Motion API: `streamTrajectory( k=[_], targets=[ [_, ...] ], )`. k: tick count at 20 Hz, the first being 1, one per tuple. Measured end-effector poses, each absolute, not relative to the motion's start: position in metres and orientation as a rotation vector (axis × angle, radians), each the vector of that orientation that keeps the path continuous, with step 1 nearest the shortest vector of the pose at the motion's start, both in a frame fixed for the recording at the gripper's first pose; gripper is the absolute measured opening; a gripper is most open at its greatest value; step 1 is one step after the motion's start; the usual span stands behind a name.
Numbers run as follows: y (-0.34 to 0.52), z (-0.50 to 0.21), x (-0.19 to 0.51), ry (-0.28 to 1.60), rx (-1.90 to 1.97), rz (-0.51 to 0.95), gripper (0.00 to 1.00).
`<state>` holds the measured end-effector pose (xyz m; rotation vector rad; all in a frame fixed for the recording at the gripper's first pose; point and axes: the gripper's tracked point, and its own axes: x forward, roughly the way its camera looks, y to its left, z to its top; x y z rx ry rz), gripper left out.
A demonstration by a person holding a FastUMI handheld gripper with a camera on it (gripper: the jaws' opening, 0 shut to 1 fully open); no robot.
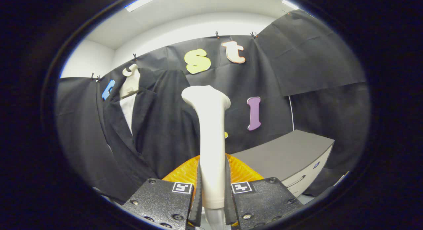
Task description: Iron the clothes twice with a garment steamer, once on the left side and once on the right side.
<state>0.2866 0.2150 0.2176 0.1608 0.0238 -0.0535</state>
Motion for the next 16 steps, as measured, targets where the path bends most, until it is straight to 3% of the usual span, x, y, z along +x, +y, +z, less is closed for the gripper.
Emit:
streamTrajectory(
  k=[7, 16],
  targets=[
    [0.263, 0.271, 0.297, -0.185, 0.070, -0.071, 0.30],
    [0.294, 0.295, 0.330, -0.313, -0.070, -0.096, 0.30]
  ],
)
